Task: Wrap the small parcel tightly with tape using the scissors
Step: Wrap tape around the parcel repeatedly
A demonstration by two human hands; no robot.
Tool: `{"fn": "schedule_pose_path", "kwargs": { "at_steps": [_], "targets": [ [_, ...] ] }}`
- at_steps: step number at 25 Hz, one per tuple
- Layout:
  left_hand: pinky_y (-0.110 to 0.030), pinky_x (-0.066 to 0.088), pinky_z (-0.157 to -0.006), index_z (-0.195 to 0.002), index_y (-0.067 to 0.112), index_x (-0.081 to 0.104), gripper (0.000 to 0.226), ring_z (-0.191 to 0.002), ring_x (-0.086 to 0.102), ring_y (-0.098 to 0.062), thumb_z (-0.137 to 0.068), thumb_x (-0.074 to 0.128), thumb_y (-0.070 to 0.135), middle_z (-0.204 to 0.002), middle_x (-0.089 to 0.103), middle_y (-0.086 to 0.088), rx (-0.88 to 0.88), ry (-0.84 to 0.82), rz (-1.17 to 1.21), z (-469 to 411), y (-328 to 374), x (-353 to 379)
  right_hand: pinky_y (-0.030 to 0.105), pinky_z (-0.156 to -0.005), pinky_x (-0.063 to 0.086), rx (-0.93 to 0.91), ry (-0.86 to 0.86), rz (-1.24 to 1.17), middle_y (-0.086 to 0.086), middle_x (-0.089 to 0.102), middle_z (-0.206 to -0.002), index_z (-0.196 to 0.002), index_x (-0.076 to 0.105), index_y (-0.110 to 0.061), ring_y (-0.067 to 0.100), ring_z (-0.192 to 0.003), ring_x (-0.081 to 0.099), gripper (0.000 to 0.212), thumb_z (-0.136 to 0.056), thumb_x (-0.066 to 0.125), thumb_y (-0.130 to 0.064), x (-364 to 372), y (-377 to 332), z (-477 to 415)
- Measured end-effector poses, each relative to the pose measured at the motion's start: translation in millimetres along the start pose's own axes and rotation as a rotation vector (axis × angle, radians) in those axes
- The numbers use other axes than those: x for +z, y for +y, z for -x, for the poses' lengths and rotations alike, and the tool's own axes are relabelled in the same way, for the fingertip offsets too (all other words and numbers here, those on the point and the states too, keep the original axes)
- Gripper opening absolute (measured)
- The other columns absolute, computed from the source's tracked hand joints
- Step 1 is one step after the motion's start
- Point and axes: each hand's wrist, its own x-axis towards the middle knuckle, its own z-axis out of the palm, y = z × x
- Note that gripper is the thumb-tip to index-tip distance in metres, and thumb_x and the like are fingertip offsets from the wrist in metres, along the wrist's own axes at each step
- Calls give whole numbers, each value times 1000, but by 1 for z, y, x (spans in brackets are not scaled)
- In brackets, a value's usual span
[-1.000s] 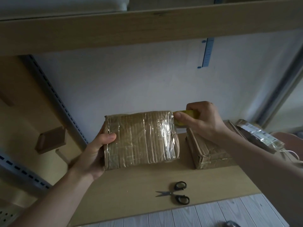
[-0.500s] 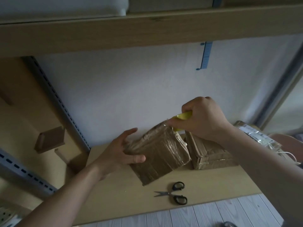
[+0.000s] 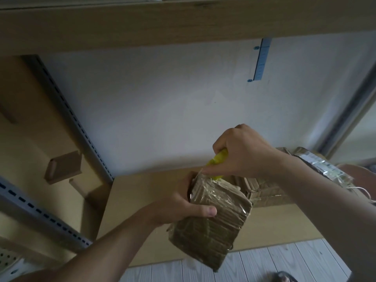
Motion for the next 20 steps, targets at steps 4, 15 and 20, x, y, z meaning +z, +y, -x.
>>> {"fn": "schedule_pose_path", "kwargs": {
  "at_steps": [4, 15, 20],
  "targets": [
    [-29, 51, -97, -136, 31, 49, 75, -117, 63, -7, -73, 87, 13, -127, 66, 9, 50, -57, -87, 3, -2, -24, 20, -56, 32, -35, -22, -278, 16, 56, -66, -64, 60, -8, 26, -62, 51, 71, -76, 55, -78, -12, 18, 7],
    [-31, 48, -101, -141, 29, 47, 88, -129, 56, -24, -67, 77, -9, -138, 60, -4, 167, -209, 12, 24, 9, -48, 19, -46, 27, 56, 29, -706, -5, 33, -48, -50, 42, -12, 11, -45, 33, 49, -91, 56, -35, -2, 35, 6],
    [-23, 48, -99, -135, 49, 50, 106, -127, 56, -9, -62, 77, -23, -134, 60, 13, 226, -284, 13, 30, 25, -47, 24, -47, 32, 41, 15, -651, 2, 40, -50, -55, 49, -1, 11, -47, 40, 60, -77, 70, -52, 10, 44, -2]
  ]
}}
